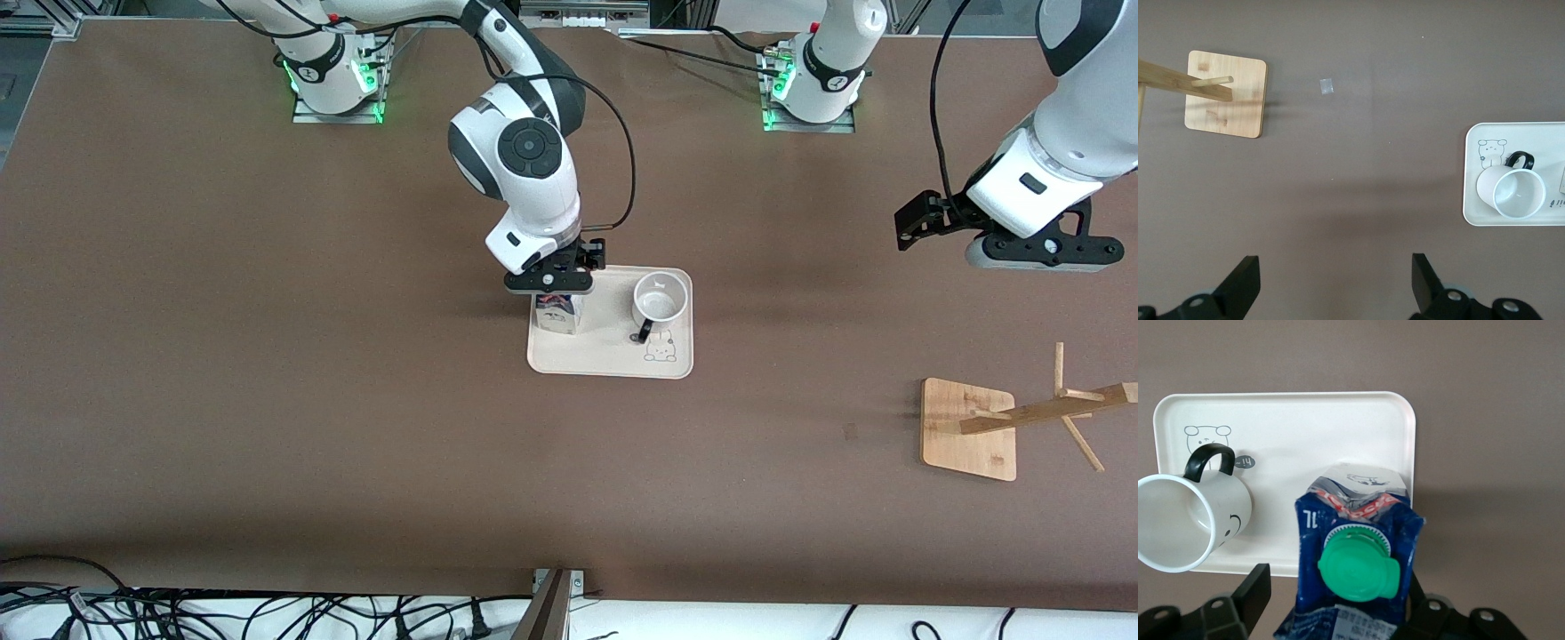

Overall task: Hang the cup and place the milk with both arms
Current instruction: 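Lower the right gripper and close it on the milk carton, then carry the milk carton off the tray with the right gripper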

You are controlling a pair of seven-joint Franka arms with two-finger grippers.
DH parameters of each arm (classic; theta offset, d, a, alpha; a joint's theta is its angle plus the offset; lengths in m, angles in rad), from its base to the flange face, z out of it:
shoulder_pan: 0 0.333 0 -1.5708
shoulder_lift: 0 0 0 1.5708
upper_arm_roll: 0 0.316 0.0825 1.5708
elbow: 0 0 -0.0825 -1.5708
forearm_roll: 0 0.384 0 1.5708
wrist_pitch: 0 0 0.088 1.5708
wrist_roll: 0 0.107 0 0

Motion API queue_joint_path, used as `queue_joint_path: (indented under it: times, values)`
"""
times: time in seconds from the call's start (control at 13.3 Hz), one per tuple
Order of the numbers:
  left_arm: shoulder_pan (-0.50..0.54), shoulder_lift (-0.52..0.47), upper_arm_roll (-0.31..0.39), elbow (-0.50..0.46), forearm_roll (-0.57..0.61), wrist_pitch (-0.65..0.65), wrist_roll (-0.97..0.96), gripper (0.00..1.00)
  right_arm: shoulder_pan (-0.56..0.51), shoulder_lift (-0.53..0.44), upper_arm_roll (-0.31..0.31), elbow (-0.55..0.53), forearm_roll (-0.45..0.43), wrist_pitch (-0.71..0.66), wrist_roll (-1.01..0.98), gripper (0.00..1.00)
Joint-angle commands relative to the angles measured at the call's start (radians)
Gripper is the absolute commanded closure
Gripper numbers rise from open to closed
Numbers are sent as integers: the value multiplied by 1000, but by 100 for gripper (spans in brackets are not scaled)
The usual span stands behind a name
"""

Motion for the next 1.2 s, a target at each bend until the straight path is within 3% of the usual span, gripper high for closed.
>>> queue_joint_path:
  times: [0.0,0.22,0.3,0.75,0.9,1.12]
  values:
    - [-1,17,-2,36,-6,-25,-9,0,9,3,-9,1,-13,-2,10,43]
    - [-1,17,-2,36,-6,-25,-9,0,6,2,-11,4,-13,-2,0,63]
    - [-1,17,-2,36,-6,-25,-9,0,6,-1,-11,6,-13,-3,-2,65]
    - [-1,17,-2,36,-6,-25,-9,0,-51,-61,-20,15,1,-69,-65,65]
    - [-1,17,-4,36,-6,-25,-9,0,-117,-84,-20,17,10,-120,-147,65]
    - [-1,17,-2,36,-6,-25,-9,0,-239,-109,-21,17,102,-183,-374,65]
